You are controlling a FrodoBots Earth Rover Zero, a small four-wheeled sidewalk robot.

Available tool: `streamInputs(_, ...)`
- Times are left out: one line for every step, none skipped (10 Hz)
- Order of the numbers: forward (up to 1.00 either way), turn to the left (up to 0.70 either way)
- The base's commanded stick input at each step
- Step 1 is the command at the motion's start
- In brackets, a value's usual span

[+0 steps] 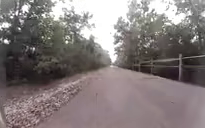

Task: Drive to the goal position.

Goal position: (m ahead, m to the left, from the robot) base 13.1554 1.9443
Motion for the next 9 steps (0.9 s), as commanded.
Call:
streamInputs(0.7,-0.03)
streamInputs(0.7,-0.02)
streamInputs(0.7,-0.01)
streamInputs(0.7,0.0)
streamInputs(0.7,0.0)
streamInputs(0.7,0.0)
streamInputs(0.7,0.0)
streamInputs(0.7,0.0)
streamInputs(0.7,0.0)
